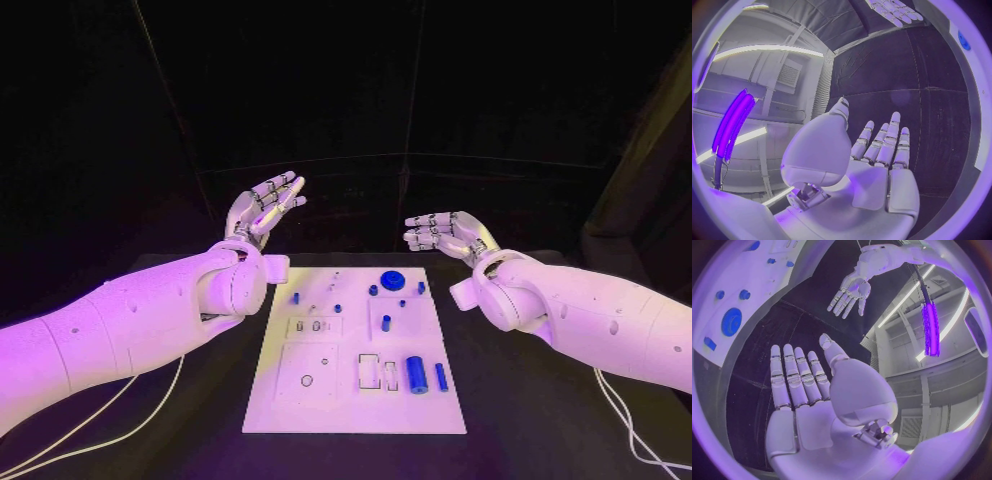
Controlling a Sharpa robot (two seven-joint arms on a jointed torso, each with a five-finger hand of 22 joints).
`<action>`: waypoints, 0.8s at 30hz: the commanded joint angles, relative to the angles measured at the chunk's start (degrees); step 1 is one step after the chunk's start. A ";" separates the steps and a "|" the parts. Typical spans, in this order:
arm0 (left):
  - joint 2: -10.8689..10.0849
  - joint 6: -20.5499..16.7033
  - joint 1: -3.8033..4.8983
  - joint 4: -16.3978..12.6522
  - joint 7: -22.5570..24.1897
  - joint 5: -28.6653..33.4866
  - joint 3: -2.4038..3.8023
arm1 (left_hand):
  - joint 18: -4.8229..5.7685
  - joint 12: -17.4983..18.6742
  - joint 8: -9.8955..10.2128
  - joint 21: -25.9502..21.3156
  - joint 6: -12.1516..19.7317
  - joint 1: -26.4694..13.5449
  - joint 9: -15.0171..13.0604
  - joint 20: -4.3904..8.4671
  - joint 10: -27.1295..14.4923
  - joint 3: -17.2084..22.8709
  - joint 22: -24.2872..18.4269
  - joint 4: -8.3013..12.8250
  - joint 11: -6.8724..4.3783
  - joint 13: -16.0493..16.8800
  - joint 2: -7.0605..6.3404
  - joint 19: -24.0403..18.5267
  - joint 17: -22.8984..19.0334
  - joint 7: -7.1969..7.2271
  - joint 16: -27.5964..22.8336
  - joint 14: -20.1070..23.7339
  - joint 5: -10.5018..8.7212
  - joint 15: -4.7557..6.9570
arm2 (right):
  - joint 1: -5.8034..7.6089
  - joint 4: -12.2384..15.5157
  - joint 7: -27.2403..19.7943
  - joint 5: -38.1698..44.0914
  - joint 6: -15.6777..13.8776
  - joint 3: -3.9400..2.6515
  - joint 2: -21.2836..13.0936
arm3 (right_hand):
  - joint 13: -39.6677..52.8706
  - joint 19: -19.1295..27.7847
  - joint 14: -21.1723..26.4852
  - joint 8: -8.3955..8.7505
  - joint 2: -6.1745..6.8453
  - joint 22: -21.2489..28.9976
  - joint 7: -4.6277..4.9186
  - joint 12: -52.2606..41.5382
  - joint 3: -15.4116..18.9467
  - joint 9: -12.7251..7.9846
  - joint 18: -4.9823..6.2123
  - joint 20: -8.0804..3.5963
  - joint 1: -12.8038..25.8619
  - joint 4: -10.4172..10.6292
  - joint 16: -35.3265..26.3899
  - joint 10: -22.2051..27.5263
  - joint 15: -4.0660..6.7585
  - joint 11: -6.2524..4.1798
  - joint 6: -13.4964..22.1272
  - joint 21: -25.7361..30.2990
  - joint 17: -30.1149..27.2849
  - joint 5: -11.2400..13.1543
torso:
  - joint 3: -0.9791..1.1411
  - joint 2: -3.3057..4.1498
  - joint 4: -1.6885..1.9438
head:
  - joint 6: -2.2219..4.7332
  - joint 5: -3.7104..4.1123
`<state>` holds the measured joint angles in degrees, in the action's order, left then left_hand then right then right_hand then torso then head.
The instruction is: Assemble the parts on the task board
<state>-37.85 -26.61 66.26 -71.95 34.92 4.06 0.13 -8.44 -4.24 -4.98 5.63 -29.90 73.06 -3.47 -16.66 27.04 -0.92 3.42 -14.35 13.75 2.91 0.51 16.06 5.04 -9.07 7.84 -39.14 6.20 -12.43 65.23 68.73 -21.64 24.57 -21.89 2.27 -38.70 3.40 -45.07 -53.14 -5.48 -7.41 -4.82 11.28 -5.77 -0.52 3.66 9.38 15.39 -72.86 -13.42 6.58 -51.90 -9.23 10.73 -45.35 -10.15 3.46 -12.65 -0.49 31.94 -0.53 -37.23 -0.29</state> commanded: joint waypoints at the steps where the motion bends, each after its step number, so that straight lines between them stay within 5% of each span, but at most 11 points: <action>1: -0.92 -0.15 0.15 -1.19 3.26 2.06 0.06 | -0.22 -1.53 -1.59 4.09 -8.62 1.55 -0.63 -0.12 10.40 -0.24 1.82 1.18 -0.20 0.54 0.54 10.02 0.27 -5.60 1.37 -5.61 0.08 0.28 | 0.57 -0.13 -0.33 9.54 -1.28 -0.07 -0.05 | 0.14 -6.91 -9.99 0.25 0.02 0.16 0.53 0.70 -1.42 0.10 1.30 -1.50 -1.75 -3.08 0.01 -9.42 2.10 -1.70 -9.56 -1.96 0.17 0.58 | -0.09 1.05 0.39 | 0.27 0.33; 4: -2.12 0.40 0.15 -2.71 3.38 2.28 0.05 | -1.51 -3.57 -3.17 8.68 -17.33 2.33 -1.20 -0.03 21.60 -0.78 3.58 2.14 -1.48 1.15 0.99 21.44 0.47 -5.32 2.55 -10.78 -0.07 1.77 | 1.19 -0.33 0.80 14.12 -1.04 -0.08 -0.07 | 0.16 -8.24 -11.44 0.56 0.34 0.20 0.28 1.13 -1.94 0.12 1.26 -2.02 -1.82 -3.18 -0.31 -10.89 2.61 -2.01 -10.69 -2.42 0.18 0.59 | -0.06 1.94 0.62 | 0.73 0.50; 8: -4.19 1.68 0.16 -5.21 3.91 0.73 0.04 | -2.24 -4.36 -3.94 11.40 -22.40 4.17 -1.13 1.30 27.06 -0.91 4.08 4.12 -2.93 0.94 1.68 28.92 0.69 -4.18 3.87 -17.26 -0.09 3.67 | 2.18 -0.57 3.34 24.41 -1.02 -0.10 0.08 | 0.28 -12.52 -14.78 0.26 0.79 -0.68 -0.45 0.99 -4.17 0.35 1.11 -4.06 -5.16 -3.32 0.02 -14.19 4.21 -3.21 -13.22 -4.86 0.33 2.32 | -0.15 2.91 0.85 | 1.12 0.72; 16: -8.16 5.32 0.15 -10.54 3.75 -3.63 0.04 | -2.19 -4.32 -3.40 12.01 -26.70 6.45 -0.44 3.37 33.81 -0.82 3.17 6.61 -4.82 1.02 2.47 35.27 0.95 -2.77 4.10 -24.19 -0.15 5.82 | 4.14 -0.83 11.19 45.30 3.35 -0.16 1.02 | 0.25 -18.25 -20.97 0.92 2.90 -3.31 -1.18 1.91 -5.49 0.20 1.11 -6.84 -5.23 -3.05 0.37 -17.77 6.15 -4.36 -15.56 -10.50 0.35 3.43 | -0.29 5.19 1.86 | 2.11 1.65; 24: -10.41 7.61 -0.05 -15.51 2.83 -4.91 -0.14 | -2.23 -3.83 -2.90 11.76 -27.68 6.95 -0.35 3.81 35.50 -0.85 2.67 7.30 -5.24 1.02 2.53 36.64 1.21 -2.47 3.74 -25.67 -0.22 6.24 | 4.86 -0.52 17.54 61.64 8.06 -0.22 2.29 | 0.11 -24.05 -30.55 1.90 5.05 -6.93 -1.92 2.37 -4.90 0.05 1.15 -9.61 -3.32 -2.90 3.84 -16.79 8.36 -5.17 -15.36 -17.54 1.10 3.42 | -0.41 7.08 3.08 | 2.62 2.76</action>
<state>-48.17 -21.88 66.18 -87.01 37.37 1.11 -0.06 -9.78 -8.42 -8.21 17.42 -57.34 79.54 -3.88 -12.84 62.05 -1.87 6.15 -7.41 8.49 3.87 2.94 52.25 6.16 -11.55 11.93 -64.42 6.20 -6.26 69.90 68.05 -8.65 74.99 -17.43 2.11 -36.43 3.52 -68.89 -83.28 -3.86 -2.61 -11.67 9.45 -3.66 -5.50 3.77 10.26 5.79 -76.19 -16.42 10.39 -69.02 -0.90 5.49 -60.82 -27.53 4.58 -9.41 -0.82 38.07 1.95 -34.80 2.27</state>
